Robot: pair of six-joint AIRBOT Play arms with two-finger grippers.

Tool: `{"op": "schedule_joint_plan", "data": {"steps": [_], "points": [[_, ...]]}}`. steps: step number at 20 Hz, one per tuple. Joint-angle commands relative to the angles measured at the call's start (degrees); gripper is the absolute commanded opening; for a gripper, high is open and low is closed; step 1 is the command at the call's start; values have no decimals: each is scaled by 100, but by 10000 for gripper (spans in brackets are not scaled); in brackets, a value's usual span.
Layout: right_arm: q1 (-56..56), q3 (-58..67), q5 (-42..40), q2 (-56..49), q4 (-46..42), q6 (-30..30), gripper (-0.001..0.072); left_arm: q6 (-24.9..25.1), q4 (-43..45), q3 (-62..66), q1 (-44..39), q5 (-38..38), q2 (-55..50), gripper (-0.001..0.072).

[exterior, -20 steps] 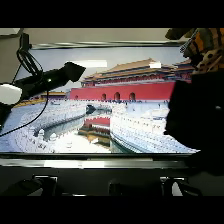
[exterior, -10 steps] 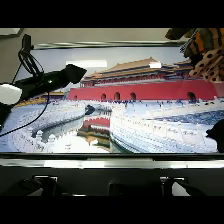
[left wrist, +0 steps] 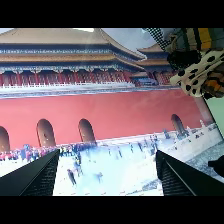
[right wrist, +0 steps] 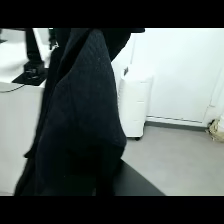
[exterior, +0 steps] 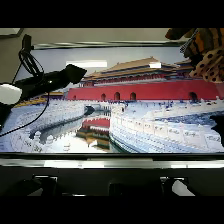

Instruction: Fold the clothes and pants, and hang the long-sleeved shirts on hangers.

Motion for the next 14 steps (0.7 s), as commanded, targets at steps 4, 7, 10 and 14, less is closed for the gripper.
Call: {"op": "schedule_joint_plan", "data": {"steps": [4,7,10,14], "points": [[-1475,-37,-83,15,1805,-7,35,0,0,2,4,2,2,718],[-1480,-37,46,63,2065,-232,42,0,0,2,4,2,2,718],[-1473,-37,280,352,2168,-304,570,0,0,2,7,2,4,719],[-1475,-37,-824,1279,2649,105,617,0,118,4,31,0,31,720]]}}
